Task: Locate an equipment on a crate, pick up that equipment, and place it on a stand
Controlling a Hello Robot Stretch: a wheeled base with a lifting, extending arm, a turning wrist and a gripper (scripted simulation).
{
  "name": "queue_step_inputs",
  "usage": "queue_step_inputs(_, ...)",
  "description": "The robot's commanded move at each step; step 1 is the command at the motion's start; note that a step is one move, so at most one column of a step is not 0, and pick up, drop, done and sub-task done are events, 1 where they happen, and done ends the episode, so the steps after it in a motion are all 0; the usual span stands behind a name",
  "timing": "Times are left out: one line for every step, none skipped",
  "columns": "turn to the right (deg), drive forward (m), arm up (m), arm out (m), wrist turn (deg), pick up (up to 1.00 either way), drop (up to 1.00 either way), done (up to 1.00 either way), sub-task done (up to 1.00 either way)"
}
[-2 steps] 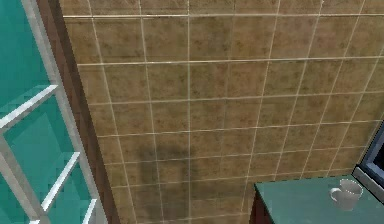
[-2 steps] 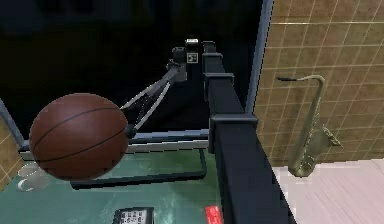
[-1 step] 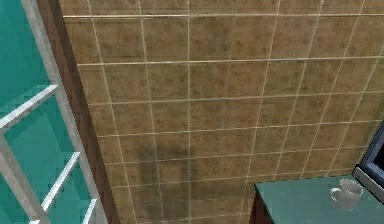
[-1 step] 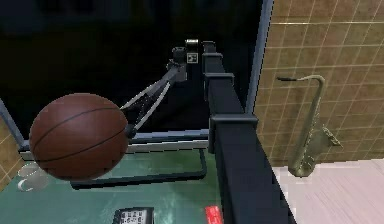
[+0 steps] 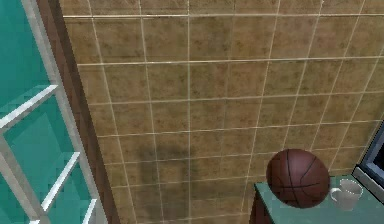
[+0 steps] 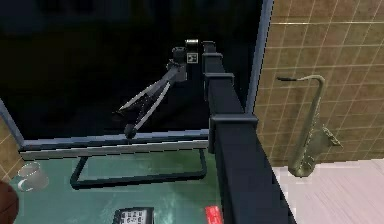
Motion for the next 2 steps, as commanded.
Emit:
queue_step_inputs(0.0, 0.00, 0.00, -0.10, 0.0, 0.00, 0.00, 0.00, 0.00)
queue_step_inputs(0.0, 0.00, 0.00, 0.00, 0.0, 0.00, 0.00, 1.00, 0.00)
